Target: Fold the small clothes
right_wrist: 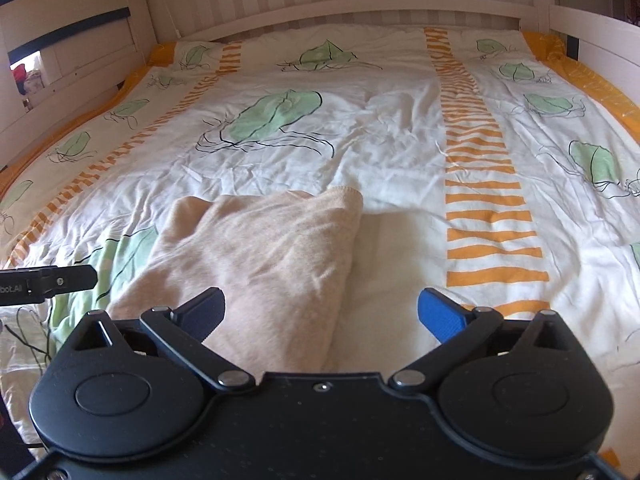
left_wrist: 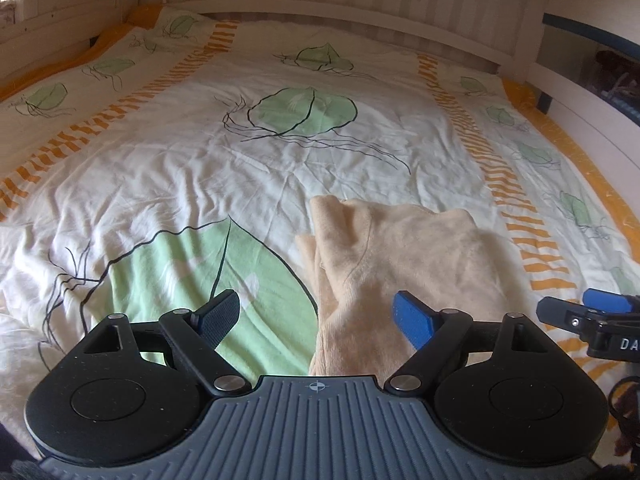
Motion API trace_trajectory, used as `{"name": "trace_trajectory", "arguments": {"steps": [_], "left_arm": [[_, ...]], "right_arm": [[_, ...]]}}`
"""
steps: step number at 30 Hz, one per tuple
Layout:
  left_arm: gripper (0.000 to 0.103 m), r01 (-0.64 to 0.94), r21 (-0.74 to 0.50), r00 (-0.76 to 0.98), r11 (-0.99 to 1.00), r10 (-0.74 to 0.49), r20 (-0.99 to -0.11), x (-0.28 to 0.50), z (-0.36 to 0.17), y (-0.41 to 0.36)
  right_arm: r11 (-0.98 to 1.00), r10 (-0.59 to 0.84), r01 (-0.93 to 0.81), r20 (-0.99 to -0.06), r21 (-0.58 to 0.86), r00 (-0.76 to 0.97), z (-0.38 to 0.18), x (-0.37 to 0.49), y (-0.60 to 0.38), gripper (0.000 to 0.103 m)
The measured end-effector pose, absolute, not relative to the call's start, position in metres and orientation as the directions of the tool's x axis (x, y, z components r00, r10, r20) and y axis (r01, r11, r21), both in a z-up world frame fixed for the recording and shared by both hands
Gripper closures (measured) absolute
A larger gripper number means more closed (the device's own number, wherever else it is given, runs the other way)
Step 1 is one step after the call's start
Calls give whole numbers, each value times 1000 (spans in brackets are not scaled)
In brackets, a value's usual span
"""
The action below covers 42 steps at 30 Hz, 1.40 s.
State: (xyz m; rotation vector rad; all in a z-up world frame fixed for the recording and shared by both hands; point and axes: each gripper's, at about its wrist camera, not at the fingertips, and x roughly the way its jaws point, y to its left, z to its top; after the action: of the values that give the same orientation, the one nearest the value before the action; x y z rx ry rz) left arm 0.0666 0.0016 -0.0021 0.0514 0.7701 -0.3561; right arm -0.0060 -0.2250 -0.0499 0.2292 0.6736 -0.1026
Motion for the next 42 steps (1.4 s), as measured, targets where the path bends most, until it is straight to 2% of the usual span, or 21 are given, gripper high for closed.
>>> {"name": "trace_trajectory", "arguments": {"steps": [5, 11, 19, 26, 34, 42], "left_arm": [[19, 332, -57, 682, 942, -282, -675, 46, 10, -7], [19, 282, 77, 726, 956, -160, -669, 23, 15, -18], [20, 282, 44, 687, 958, -170, -706, 7, 10, -17], [20, 268, 82, 668, 960, -124, -734, 0, 3, -17], [20, 268, 85, 650, 960, -115, -751, -2, -2, -18], [20, 274, 76, 625, 959, -117, -771, 1, -6, -19]], "right_arm": [[972, -47, 181, -631, 149, 774, -38, -22, -210, 0], [975, -74, 184, -605, 122, 793, -26, -44, -196, 1], [952, -207, 303, -653, 37, 729, -25, -62, -184, 1], [957, -215, 289, -662, 3, 718, -32, -72, -175, 1], [953, -123, 280, -697, 116, 707, -37, -72, -181, 1], [953, -124, 284, -715, 109, 688, -43, -70, -180, 1]]}}
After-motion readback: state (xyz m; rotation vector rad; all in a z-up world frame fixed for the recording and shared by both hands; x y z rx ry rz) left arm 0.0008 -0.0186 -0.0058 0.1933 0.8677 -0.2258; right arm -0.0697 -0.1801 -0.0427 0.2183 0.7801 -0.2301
